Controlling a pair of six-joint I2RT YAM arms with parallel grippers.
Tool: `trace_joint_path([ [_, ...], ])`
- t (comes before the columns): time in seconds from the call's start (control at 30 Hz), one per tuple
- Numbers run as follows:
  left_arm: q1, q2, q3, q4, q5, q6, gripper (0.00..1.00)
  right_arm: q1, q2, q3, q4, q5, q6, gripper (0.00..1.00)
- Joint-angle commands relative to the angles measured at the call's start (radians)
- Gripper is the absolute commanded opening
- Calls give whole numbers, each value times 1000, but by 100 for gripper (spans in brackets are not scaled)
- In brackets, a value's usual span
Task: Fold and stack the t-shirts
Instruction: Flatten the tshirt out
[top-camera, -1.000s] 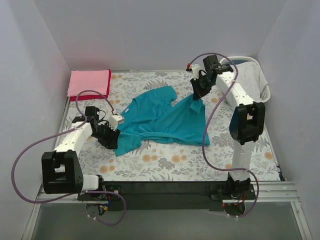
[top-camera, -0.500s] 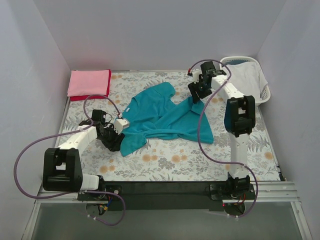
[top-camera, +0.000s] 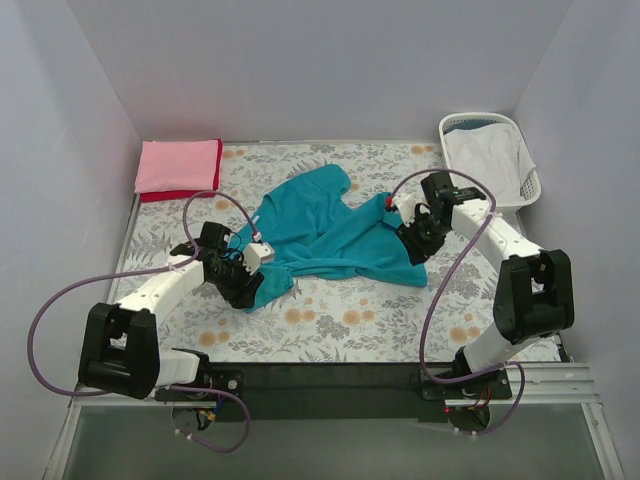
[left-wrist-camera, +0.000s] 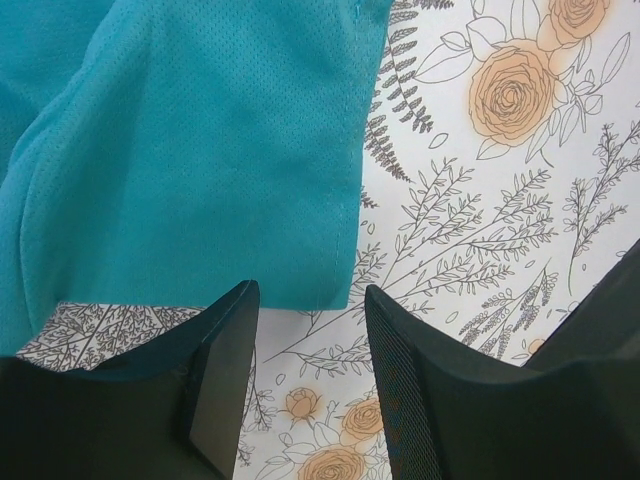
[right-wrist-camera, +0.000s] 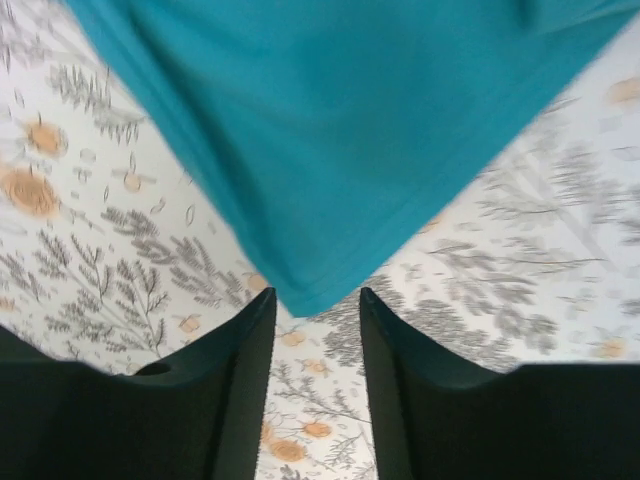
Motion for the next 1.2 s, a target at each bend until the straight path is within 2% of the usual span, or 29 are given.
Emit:
trace_joint_path([
  [0.0, -20, 10, 2, 36, -10, -30, 45, 16, -20, -107, -37, -3, -95, 43],
  [0.1, -35, 19, 7, 42, -26, -36, 45, 14, -37, -190, -2, 41, -139, 38],
  [0.27, -46, 15, 5, 45, -42, -42, 45, 19, -45, -255, 38, 61, -170, 39],
  [0.6, -49, 15, -1, 48, -48, -42, 46, 75, -40, -287, 89, 86, -164, 40],
  [1.07, -49, 1, -21, 47, -51, -18, 48, 88, -42, -355, 143, 173, -195, 36],
  [1.17, -51, 7, -27, 51, -53, 1, 47, 88, -44, -353, 149, 172, -192, 27],
])
